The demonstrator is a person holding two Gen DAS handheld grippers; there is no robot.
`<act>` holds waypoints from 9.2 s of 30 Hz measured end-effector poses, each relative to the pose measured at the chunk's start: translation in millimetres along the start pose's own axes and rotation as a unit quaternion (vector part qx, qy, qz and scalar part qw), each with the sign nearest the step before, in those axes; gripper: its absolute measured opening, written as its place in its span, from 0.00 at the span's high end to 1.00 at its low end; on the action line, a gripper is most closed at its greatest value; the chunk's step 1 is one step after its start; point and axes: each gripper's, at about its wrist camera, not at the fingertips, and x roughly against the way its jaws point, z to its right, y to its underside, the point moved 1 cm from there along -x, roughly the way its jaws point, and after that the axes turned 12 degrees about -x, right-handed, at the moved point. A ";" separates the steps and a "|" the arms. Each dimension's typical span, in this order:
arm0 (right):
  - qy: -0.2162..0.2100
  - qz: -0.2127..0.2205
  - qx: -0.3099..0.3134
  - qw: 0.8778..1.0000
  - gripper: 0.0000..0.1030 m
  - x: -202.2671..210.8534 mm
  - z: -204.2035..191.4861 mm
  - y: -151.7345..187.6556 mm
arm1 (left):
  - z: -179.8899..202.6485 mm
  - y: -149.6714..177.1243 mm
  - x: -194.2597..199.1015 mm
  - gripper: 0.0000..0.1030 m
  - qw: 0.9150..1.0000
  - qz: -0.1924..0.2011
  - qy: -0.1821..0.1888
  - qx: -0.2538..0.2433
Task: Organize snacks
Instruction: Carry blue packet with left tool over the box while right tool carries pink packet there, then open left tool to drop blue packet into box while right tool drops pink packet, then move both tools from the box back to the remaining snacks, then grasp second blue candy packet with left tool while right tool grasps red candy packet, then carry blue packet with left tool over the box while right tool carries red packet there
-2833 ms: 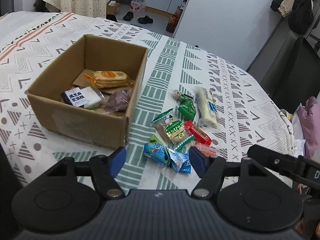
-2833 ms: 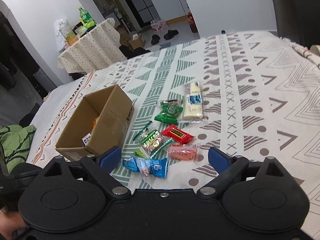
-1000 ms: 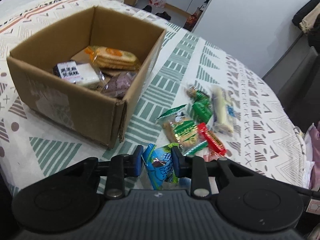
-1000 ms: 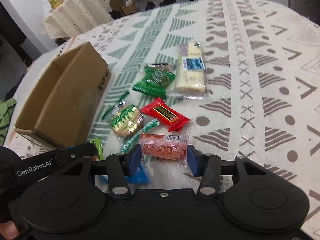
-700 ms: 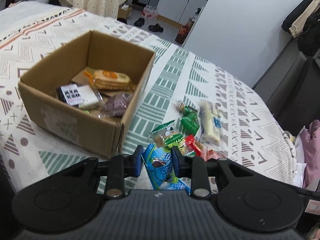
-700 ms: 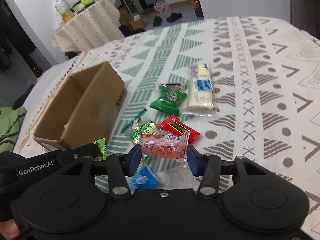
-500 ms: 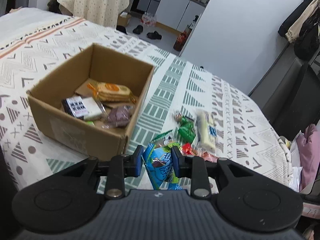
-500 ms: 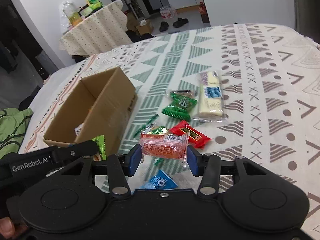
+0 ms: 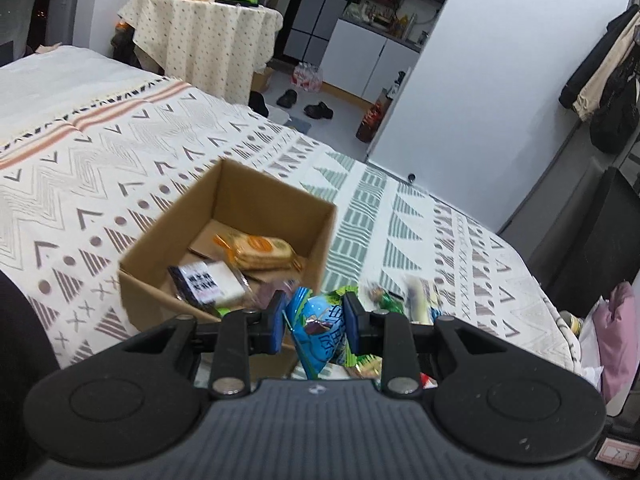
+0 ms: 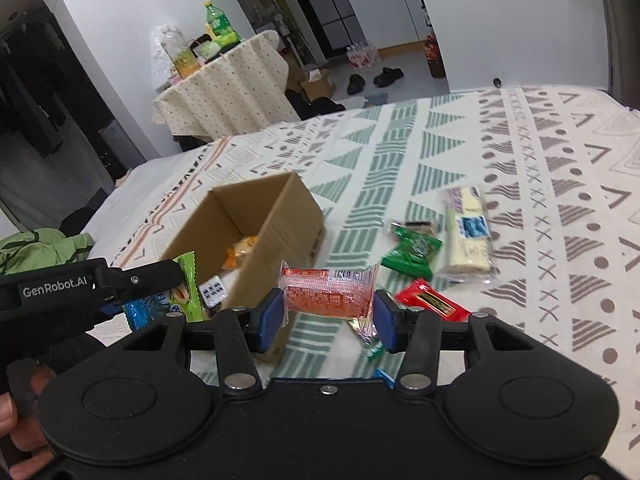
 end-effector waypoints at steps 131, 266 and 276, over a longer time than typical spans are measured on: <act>0.043 0.004 -0.046 0.998 0.00 62.9 50.1 4.1 | 46.1 35.0 -8.8 0.09 0.996 -0.067 -0.015 -0.063; -0.032 0.018 0.029 0.999 0.82 -25.1 -36.6 -18.2 | -42.2 -28.7 -12.0 0.74 1.000 0.012 -0.024 0.008; -0.029 0.029 0.036 0.999 0.82 -37.5 -64.7 -18.2 | -85.5 -40.3 -19.4 0.74 0.999 0.008 -0.031 0.032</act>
